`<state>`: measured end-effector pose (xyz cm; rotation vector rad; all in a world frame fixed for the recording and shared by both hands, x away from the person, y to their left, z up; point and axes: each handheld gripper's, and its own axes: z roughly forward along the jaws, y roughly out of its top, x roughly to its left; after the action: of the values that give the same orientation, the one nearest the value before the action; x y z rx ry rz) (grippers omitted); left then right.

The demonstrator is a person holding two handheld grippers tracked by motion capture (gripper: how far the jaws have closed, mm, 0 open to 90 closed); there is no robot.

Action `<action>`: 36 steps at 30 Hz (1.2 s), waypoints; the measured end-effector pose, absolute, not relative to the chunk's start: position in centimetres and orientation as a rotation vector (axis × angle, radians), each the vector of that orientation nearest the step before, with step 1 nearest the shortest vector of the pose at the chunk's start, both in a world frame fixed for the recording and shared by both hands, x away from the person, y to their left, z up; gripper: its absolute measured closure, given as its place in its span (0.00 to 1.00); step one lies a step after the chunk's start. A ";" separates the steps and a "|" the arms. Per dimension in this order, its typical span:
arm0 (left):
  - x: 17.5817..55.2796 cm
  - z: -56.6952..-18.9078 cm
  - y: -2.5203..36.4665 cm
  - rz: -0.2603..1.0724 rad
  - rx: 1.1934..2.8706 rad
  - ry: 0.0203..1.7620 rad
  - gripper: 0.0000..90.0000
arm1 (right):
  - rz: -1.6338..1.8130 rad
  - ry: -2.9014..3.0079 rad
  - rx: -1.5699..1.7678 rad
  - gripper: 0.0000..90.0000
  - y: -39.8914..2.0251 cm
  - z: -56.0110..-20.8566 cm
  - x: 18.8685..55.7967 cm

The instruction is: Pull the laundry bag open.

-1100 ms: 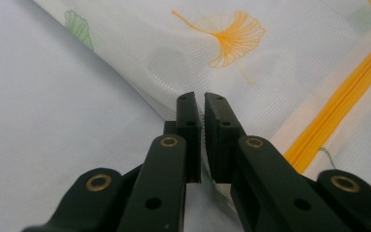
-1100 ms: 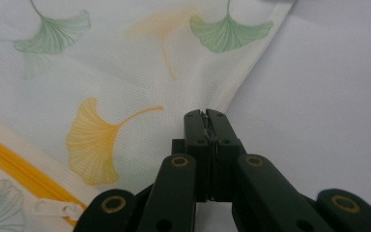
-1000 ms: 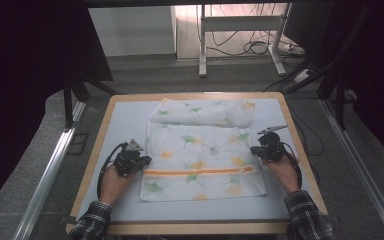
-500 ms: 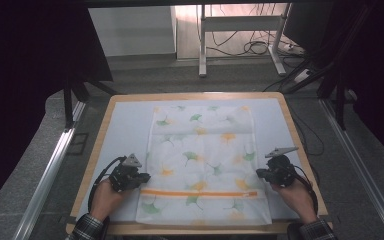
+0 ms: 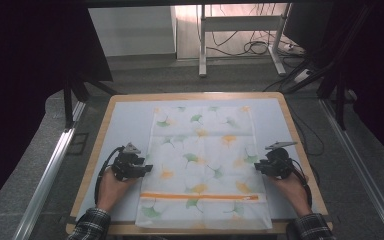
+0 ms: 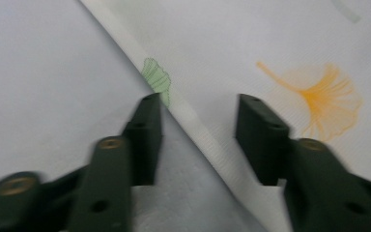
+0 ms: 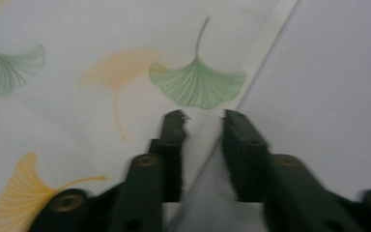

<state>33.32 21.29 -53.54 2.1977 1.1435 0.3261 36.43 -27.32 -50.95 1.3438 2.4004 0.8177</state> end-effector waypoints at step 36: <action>33.5 -52.5 20.6 0.347 2.166 0.956 0.08 | 0.963 2.532 1.054 0.21 -27.4 -50.4 35.7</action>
<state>33.46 20.60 -52.46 2.1658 0.9559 0.3474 35.71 -27.42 -50.40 1.0543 2.5319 0.9630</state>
